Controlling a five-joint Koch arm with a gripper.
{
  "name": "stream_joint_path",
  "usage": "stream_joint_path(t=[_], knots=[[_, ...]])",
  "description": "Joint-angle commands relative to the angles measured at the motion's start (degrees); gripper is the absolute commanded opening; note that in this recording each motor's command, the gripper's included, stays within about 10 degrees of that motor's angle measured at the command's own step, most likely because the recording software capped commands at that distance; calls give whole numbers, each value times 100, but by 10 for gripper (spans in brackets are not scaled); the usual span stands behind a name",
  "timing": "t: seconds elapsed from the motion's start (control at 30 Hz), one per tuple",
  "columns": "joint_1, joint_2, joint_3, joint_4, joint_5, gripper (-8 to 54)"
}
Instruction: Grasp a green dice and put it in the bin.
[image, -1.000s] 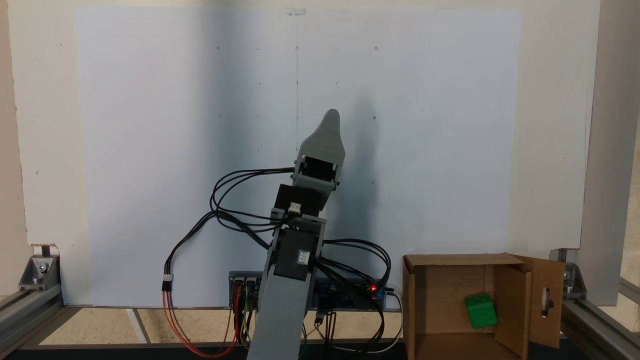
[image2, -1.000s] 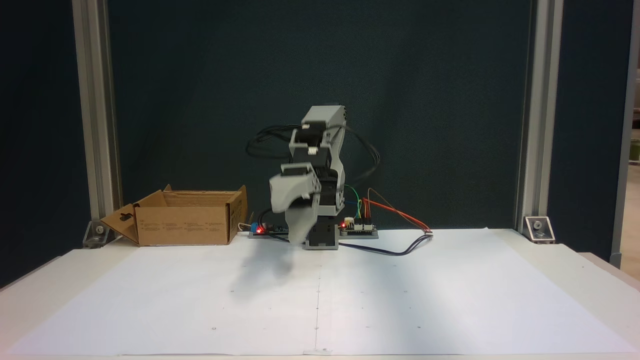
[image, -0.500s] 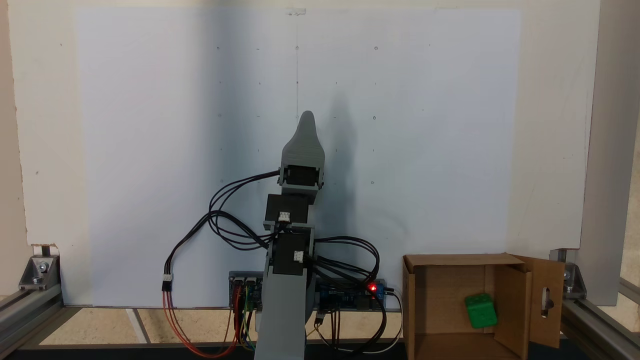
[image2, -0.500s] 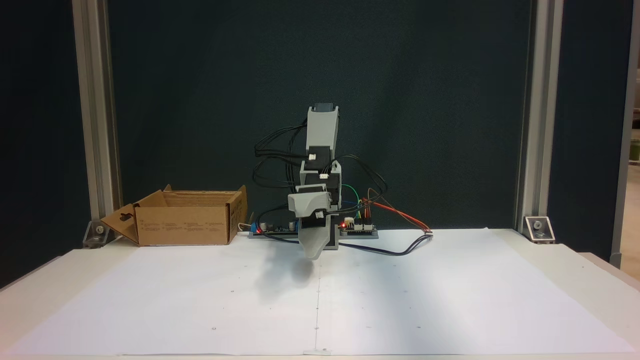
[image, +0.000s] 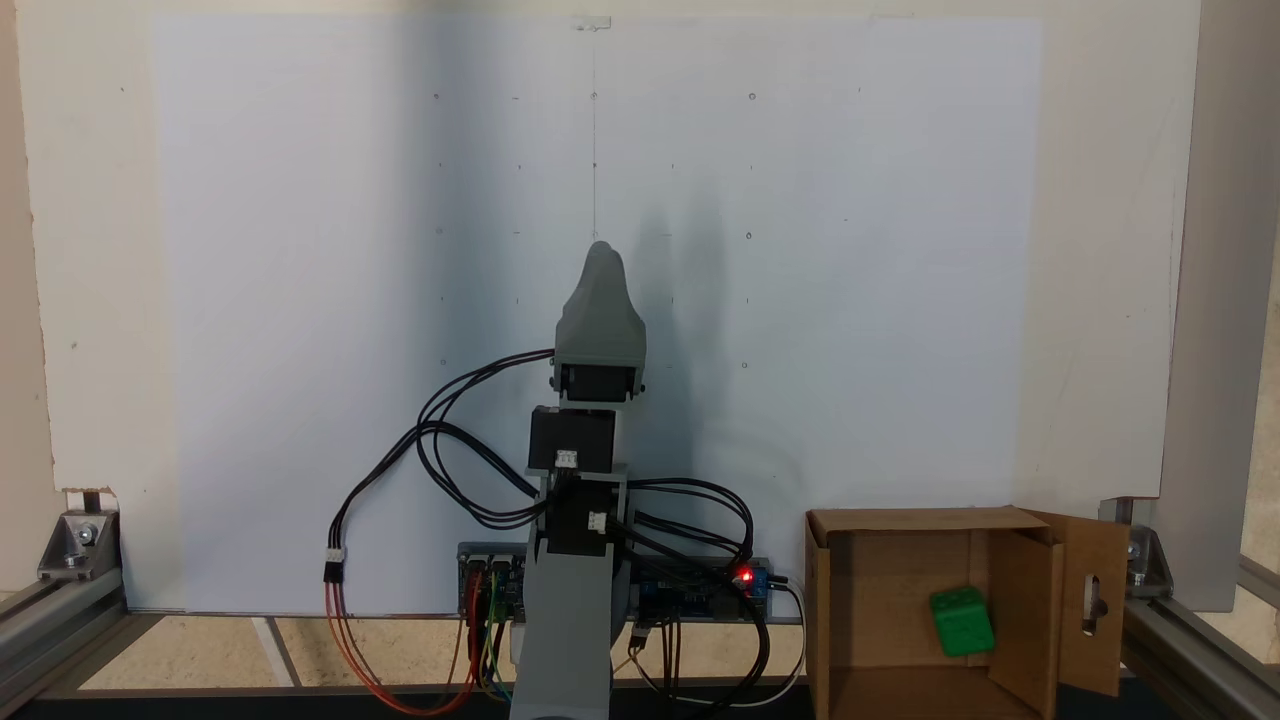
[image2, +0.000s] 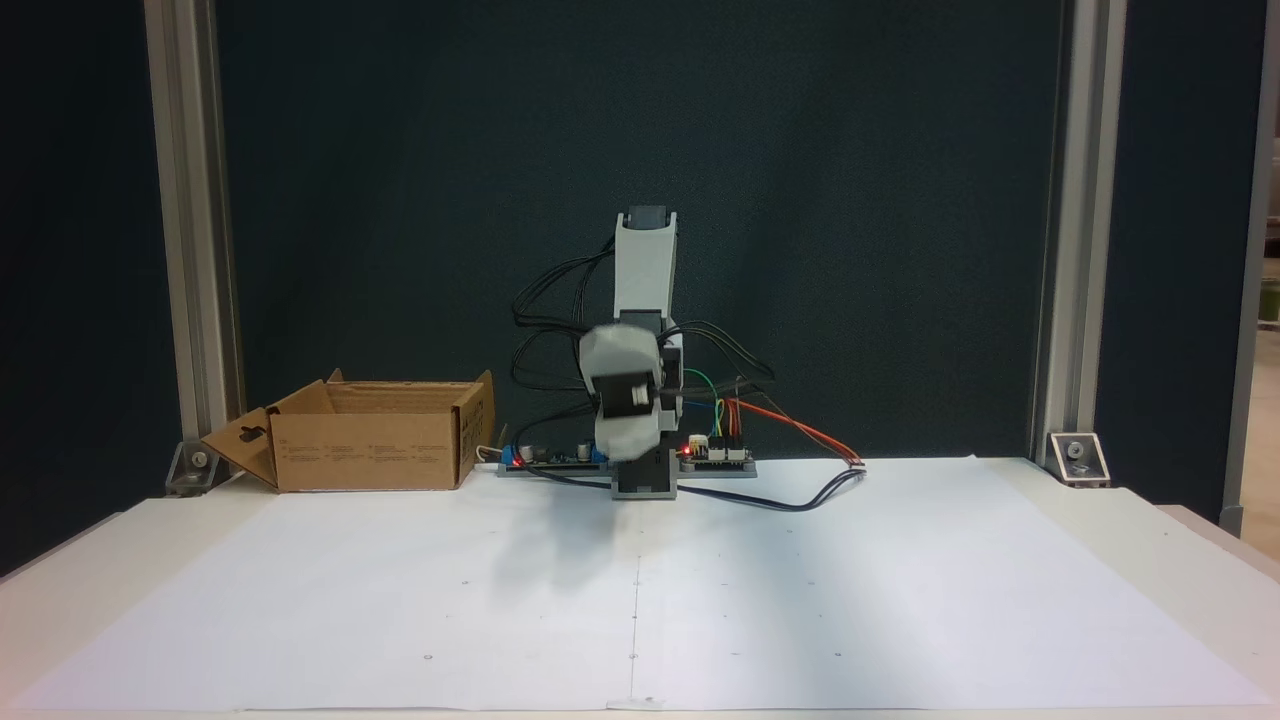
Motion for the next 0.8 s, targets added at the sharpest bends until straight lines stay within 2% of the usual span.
stream_joint_path(t=[0.0,0.17,0.77], knots=[[-44,633,281,-956,176,441],[18,615,281,-2030,167,452],[18,615,281,-1995,176,452]])
